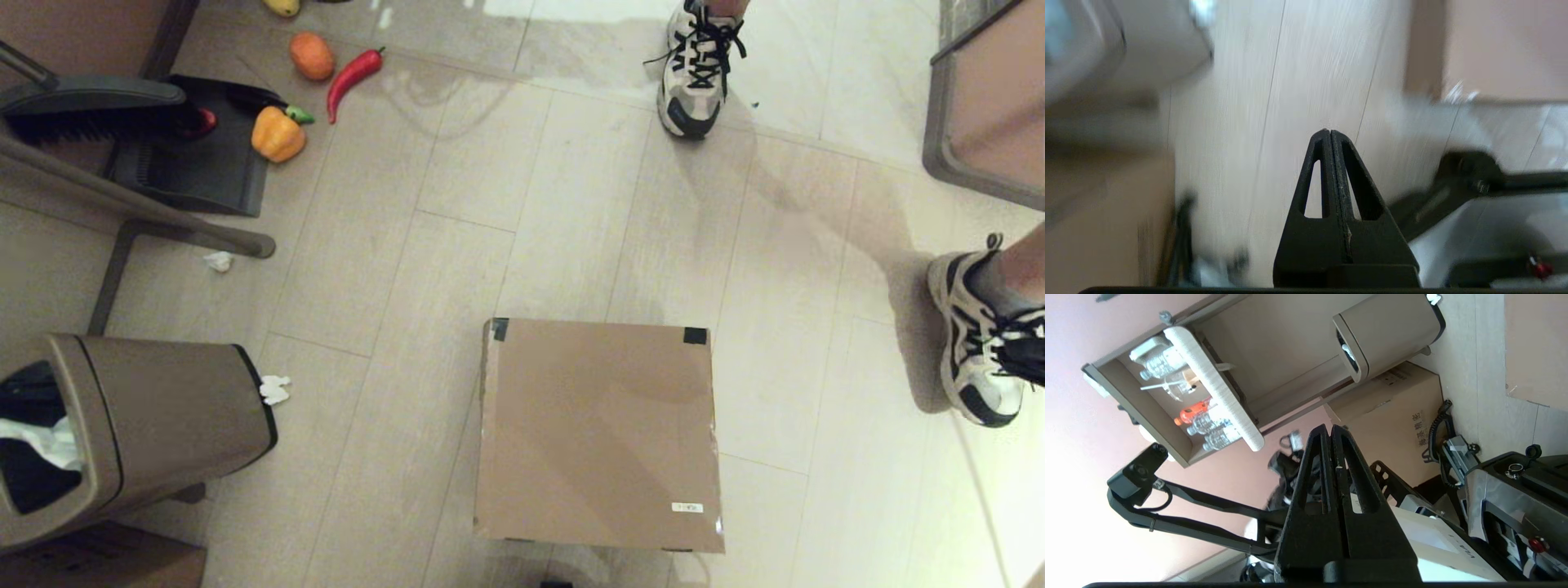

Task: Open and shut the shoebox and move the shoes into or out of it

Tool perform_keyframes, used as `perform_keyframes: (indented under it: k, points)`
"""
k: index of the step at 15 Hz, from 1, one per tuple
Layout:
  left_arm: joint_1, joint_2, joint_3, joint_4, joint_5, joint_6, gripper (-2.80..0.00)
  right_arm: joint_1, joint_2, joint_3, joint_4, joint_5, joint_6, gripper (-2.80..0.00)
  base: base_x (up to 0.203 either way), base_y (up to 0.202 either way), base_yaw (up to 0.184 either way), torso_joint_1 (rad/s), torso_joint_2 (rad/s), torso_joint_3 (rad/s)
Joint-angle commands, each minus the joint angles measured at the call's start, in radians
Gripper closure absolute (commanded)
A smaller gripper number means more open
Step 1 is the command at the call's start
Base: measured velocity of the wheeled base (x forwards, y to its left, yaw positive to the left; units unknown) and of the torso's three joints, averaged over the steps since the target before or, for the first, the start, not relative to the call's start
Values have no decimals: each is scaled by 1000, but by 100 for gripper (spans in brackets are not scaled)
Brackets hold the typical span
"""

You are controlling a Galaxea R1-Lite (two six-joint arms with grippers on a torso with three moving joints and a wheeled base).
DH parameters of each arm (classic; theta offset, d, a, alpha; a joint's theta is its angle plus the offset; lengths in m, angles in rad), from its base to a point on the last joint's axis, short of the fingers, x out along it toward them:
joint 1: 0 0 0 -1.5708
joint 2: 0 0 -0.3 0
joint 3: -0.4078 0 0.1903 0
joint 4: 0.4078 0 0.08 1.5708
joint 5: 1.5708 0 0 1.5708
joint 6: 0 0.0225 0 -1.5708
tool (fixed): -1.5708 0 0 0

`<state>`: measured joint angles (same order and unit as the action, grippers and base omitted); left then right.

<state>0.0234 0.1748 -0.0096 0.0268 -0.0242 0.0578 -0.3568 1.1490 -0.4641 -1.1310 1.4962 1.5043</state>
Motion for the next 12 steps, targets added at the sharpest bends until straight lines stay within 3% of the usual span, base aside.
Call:
perform_keyframes:
  k: [1, 8, 12]
  points:
    - [-19, -161, 3, 2, -16, 30, 0, -2, 10, 7, -7, 9, 8, 0, 0, 0, 0, 0, 0, 0]
    - [-26, -175, 3, 1, -22, 27, 0, -95, -14, 69, -6, -4, 11, 0, 0, 0, 0, 0, 0, 0]
    - [-26, -175, 3, 1, -20, 27, 0, -301, 20, 144, -6, -23, 14, 0, 0, 0, 0, 0, 0, 0]
